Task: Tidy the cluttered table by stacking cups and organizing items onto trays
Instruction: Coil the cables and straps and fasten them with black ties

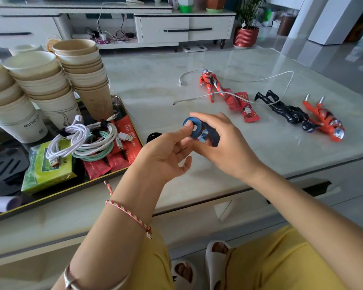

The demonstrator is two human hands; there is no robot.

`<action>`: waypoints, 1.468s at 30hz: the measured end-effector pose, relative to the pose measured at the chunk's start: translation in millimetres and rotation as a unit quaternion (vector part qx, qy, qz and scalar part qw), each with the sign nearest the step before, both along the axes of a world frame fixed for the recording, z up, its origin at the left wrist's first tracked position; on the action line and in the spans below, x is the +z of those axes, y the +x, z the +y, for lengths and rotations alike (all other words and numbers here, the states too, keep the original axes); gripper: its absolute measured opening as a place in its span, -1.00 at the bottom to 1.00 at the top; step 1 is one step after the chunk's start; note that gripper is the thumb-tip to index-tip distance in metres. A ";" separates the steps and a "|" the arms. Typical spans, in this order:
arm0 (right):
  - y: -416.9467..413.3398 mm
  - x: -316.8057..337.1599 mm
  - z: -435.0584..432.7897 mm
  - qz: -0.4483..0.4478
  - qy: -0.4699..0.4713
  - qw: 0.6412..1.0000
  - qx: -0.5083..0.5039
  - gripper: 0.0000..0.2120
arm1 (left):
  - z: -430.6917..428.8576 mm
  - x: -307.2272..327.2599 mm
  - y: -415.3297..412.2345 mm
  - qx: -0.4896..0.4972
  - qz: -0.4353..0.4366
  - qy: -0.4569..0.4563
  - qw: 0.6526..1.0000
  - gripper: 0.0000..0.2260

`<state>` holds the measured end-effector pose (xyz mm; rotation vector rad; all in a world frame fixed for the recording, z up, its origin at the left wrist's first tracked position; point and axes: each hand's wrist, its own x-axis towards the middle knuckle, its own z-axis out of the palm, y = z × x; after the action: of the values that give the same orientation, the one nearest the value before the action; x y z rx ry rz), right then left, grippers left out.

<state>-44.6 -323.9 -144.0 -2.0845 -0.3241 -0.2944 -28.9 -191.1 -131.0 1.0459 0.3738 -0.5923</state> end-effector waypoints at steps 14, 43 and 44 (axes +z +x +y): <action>3.8 10.3 -26.5 0.114 -0.099 0.979 0.135 -0.69 | -1.0 -1.5 -4.0 -0.076 -0.122 0.171 0.975 -0.85; -4.2 -15.4 7.5 -0.090 -0.101 0.982 -0.133 -0.72 | -12.9 1.7 -8.6 0.118 0.007 -0.032 0.992 -0.91; -2.7 -12.0 4.4 -0.082 -0.095 0.985 -0.116 -0.72 | -11.2 2.5 -7.6 0.102 -0.001 -0.018 0.995 -0.90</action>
<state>-47.2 -319.5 -156.1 -2.2950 -0.2128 -0.5981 -36.5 -202.3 -128.5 0.9600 0.4607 -0.4126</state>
